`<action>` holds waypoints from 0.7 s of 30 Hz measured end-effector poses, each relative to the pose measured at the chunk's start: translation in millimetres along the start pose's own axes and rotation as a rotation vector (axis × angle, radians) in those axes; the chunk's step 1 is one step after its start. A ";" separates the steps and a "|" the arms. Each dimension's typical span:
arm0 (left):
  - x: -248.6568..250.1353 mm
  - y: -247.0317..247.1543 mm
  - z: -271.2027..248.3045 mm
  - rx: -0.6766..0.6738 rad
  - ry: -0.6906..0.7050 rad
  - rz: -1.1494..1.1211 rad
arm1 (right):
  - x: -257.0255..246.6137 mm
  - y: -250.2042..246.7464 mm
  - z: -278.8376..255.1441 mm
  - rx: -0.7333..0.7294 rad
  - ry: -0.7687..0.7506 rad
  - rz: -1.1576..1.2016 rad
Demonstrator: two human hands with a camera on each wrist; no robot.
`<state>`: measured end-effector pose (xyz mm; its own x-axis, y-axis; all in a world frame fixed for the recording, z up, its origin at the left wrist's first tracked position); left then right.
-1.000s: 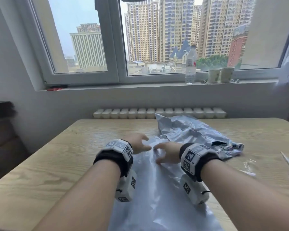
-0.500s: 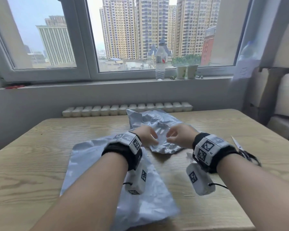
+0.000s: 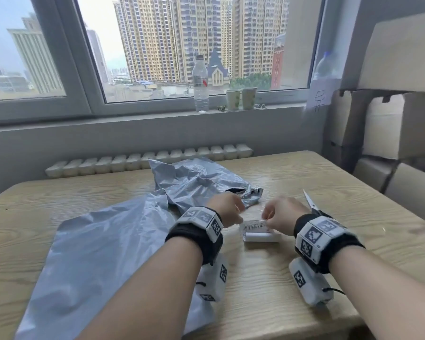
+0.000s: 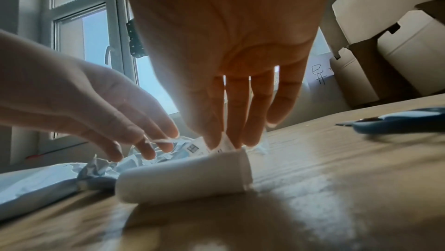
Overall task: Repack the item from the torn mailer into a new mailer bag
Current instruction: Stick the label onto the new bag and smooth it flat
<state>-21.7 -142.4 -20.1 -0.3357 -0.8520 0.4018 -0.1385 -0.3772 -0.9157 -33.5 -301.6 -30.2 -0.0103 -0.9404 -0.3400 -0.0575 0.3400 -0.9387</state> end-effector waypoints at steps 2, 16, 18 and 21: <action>2.5 2.8 5.4 -0.006 0.001 -0.011 | 2.5 0.2 3.5 0.013 -0.004 0.038; -0.3 -8.7 8.3 0.011 0.008 -0.160 | 10.7 -7.7 11.0 -0.151 0.086 0.683; -4.7 -16.4 4.2 0.017 -0.007 -0.191 | 9.4 0.3 8.2 -0.299 0.101 0.580; -9.0 -25.0 -5.1 0.018 0.000 -0.222 | 6.1 12.9 6.9 -0.356 0.072 0.450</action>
<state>-19.9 -123.4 -0.8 -0.2993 -0.7473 0.5933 -0.1920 -0.5619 -0.8046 -27.5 -302.8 -44.8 -0.1783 -0.7063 -0.6851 -0.3636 0.6943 -0.6211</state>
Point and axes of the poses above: each hand's wrist, its own z-axis towards the middle knuckle, its own y-axis out of the palm, x = y × z, the point moved 3 cm from there along z, towards the middle knuckle, and after that the axes turned 5 degrees about y, right-handed, at the moved point
